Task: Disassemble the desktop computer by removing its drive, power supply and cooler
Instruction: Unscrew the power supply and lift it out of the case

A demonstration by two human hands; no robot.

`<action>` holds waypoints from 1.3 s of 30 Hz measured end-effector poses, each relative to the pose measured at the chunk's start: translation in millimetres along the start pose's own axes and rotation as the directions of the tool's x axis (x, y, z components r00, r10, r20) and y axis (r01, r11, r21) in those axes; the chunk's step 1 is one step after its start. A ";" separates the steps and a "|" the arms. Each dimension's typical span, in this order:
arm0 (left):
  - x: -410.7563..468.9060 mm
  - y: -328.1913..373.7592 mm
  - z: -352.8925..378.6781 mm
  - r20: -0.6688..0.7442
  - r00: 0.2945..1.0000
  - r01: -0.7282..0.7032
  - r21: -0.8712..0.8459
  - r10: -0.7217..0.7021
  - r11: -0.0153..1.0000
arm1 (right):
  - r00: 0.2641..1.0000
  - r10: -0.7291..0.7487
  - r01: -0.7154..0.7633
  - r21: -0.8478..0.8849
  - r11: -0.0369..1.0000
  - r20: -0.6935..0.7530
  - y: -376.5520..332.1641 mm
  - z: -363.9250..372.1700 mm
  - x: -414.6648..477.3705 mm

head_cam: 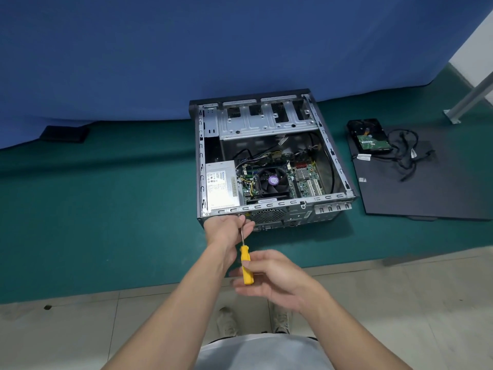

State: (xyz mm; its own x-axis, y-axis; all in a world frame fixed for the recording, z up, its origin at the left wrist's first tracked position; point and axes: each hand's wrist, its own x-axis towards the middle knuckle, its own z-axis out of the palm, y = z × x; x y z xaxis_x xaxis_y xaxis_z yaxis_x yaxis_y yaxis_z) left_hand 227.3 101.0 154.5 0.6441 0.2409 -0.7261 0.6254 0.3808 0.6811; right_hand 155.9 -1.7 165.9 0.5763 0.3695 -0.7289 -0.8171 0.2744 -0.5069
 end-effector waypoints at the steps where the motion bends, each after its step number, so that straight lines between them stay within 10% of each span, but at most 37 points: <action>1: 0.0 0.1 -1.4 0.014 1.000 0.012 -0.021 -0.012 1.000 | 0.998 0.019 -0.025 0.101 0.995 0.062 -0.9 -2.1 -2.1; 8: 0.5 -3.3 -1.1 -0.047 0.997 -0.051 0.153 0.059 0.987 | 0.852 -0.332 0.020 -0.609 0.793 -0.404 12.9 18.9 4.7; 14: 0.6 1.5 -2.0 0.012 1.000 -0.003 0.036 0.003 0.999 | 1.000 -0.006 0.005 0.050 0.999 0.011 -3.1 1.9 -6.4; 22: 0.2 -5.0 -4.9 -0.022 0.998 -0.060 0.142 0.064 0.988 | 0.839 -0.394 0.054 -0.665 0.745 -0.374 16.6 16.5 5.9; 28: -2.1 -0.7 -3.7 0.041 0.999 -0.023 -0.001 0.023 1.000 | 1.000 -0.022 0.020 0.063 0.998 0.021 3.5 -1.8 -3.6; 34: -0.7 -4.5 -4.0 -0.011 0.997 -0.075 0.209 0.079 0.975 | 0.873 -0.325 0.058 -0.586 0.808 -0.362 20.7 11.0 8.7; 39: -0.8 -2.6 -1.2 0.009 0.993 -0.114 0.245 0.115 0.963 | 0.992 -0.057 0.045 -0.096 0.994 -0.116 13.6 2.4 1.3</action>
State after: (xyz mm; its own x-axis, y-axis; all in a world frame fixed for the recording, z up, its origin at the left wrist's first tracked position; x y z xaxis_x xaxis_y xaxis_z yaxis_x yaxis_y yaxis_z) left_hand 224.7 100.9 153.2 0.7159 0.2749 -0.6418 0.6366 0.1206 0.7617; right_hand 145.6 4.7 159.1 0.6162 0.2475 -0.7477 -0.7875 0.2040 -0.5816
